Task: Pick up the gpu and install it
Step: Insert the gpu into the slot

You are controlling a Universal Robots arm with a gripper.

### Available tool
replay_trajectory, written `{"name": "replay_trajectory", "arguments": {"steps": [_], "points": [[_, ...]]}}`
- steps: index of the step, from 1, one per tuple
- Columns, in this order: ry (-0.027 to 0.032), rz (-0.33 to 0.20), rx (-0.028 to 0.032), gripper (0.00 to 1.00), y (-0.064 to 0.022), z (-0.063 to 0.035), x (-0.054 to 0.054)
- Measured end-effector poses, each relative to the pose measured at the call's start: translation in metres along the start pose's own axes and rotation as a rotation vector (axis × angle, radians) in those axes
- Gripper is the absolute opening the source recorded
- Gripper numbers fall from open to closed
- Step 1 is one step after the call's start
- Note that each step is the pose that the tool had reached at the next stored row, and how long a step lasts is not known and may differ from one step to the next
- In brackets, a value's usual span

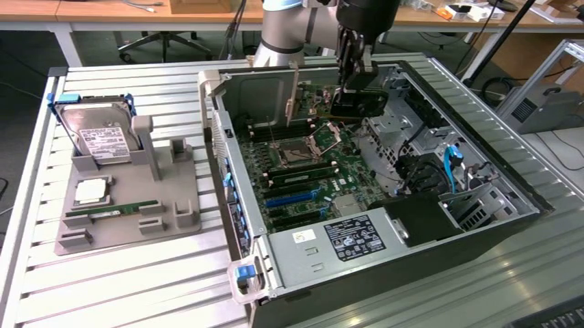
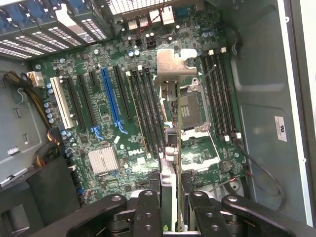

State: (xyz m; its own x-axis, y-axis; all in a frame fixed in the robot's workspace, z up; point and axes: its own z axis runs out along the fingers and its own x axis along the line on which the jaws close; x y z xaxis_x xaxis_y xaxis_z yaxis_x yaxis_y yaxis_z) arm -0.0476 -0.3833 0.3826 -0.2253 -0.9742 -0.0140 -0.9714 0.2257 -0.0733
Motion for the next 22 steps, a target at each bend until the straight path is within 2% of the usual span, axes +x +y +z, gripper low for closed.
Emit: {"name": "replay_trajectory", "arguments": {"steps": [22], "points": [[-0.0039,-0.054,-0.0007,0.27,0.0000,0.0001,0.0000]]}}
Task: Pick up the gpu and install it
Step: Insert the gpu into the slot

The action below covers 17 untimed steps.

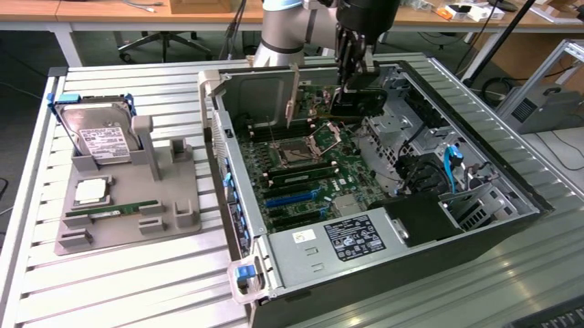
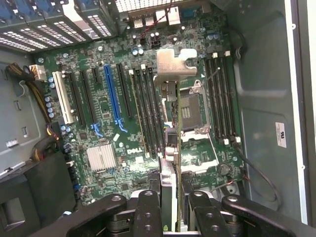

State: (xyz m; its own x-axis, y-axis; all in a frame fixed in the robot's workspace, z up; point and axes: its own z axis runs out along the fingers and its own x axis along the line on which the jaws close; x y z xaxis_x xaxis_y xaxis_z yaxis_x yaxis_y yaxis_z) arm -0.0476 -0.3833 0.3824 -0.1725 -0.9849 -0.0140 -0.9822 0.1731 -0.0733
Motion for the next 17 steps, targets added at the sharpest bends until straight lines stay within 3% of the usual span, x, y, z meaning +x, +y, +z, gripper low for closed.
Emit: {"name": "replay_trajectory", "arguments": {"steps": [17], "points": [[-0.0052,-0.071,-0.0010,0.27,0.0000,0.0000,0.0000]]}}
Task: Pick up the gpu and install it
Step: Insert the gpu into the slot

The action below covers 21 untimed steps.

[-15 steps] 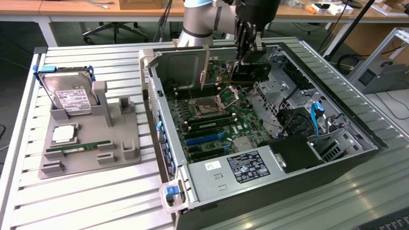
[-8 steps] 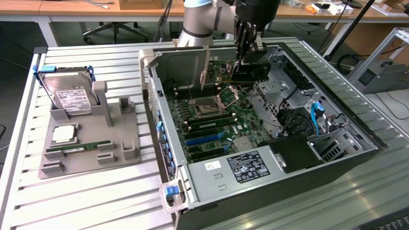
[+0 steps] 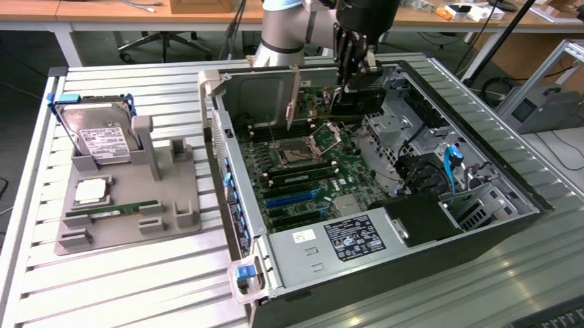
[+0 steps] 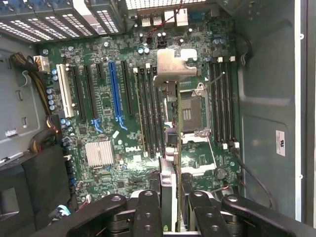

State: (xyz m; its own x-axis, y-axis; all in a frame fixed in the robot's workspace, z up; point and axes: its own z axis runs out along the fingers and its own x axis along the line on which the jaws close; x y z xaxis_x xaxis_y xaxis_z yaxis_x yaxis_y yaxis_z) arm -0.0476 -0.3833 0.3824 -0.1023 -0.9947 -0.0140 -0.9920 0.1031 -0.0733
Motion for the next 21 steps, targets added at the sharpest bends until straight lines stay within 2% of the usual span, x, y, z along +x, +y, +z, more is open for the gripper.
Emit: {"name": "replay_trajectory", "arguments": {"steps": [21], "points": [[-0.0053,-0.072,-0.0010,0.27,0.0000,0.0001,0.0000]]}}
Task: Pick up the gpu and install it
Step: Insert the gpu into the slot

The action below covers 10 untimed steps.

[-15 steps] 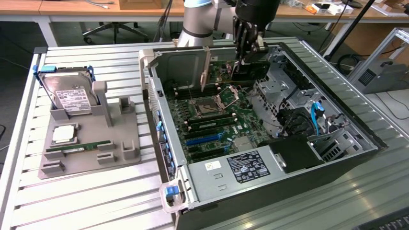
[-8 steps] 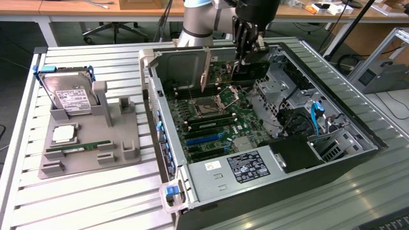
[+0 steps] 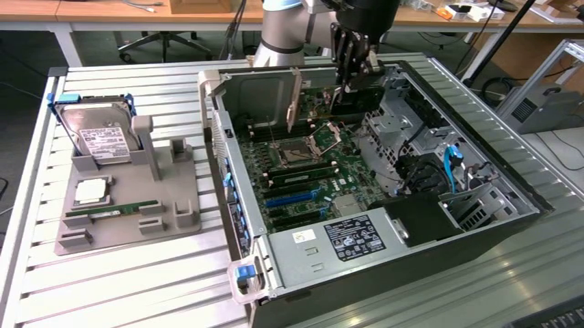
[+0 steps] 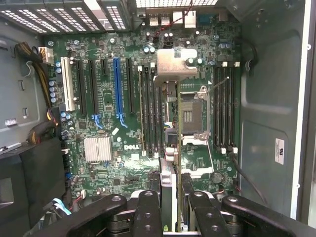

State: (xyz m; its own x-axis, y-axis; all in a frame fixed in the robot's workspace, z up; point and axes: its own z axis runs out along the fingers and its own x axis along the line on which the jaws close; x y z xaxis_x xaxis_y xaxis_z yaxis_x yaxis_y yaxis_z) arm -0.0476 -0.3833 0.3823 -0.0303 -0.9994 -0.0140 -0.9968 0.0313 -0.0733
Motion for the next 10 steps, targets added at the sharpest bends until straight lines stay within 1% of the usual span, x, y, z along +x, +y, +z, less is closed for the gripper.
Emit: {"name": "replay_trajectory", "arguments": {"steps": [6,10], "points": [[-0.0023,-0.032,-0.0004,0.27,0.0000,0.0000,0.0000],[-0.0024,-0.033,-0.0005,0.27,0.0000,0.0000,0.0000]]}}
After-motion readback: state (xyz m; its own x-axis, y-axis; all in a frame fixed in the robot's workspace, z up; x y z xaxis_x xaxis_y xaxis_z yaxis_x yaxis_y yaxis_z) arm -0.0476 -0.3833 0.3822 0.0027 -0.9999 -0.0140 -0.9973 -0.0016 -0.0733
